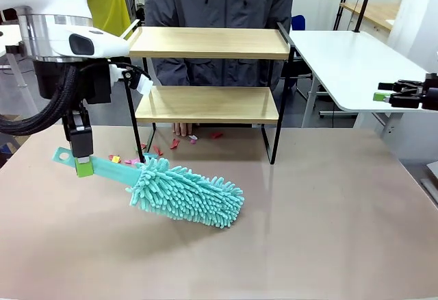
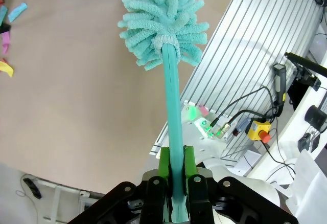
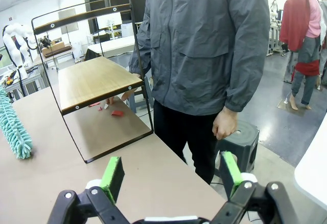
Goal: Clean the shelf.
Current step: Clean the specific section of the Shelf indicated by the human with the Duster.
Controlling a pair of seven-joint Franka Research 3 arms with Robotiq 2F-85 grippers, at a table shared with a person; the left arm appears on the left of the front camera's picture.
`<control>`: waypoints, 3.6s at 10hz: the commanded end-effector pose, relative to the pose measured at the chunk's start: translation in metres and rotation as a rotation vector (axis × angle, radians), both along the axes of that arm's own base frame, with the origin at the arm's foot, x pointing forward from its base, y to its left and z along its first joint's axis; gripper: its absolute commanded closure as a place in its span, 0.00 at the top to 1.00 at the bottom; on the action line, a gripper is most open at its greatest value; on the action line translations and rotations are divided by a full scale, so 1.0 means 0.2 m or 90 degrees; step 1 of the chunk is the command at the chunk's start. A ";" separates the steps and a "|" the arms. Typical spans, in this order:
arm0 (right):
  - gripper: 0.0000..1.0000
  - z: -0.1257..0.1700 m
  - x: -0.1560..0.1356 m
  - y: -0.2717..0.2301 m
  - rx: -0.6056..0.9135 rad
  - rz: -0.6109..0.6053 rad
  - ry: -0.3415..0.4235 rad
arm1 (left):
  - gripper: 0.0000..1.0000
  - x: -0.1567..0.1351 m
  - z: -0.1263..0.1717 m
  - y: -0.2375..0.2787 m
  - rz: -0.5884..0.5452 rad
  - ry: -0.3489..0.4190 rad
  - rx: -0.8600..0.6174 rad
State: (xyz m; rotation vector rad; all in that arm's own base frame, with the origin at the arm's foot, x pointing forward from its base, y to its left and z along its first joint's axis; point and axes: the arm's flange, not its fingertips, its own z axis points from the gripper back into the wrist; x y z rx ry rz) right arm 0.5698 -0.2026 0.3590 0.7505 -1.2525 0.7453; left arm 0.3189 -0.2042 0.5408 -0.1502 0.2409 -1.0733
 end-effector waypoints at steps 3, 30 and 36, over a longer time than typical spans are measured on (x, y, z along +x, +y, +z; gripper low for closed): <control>1.00 0.01 0.00 0.01 -0.003 -0.002 -0.001 | 0.13 0.04 -0.03 -0.12 0.097 -0.075 -0.048; 1.00 0.01 0.00 0.01 -0.003 -0.002 -0.001 | 0.13 0.12 -0.94 -1.29 0.579 -0.324 -0.196; 1.00 0.01 0.00 0.01 -0.003 -0.002 -0.001 | 0.13 0.12 -0.97 -1.26 0.579 -0.325 -0.153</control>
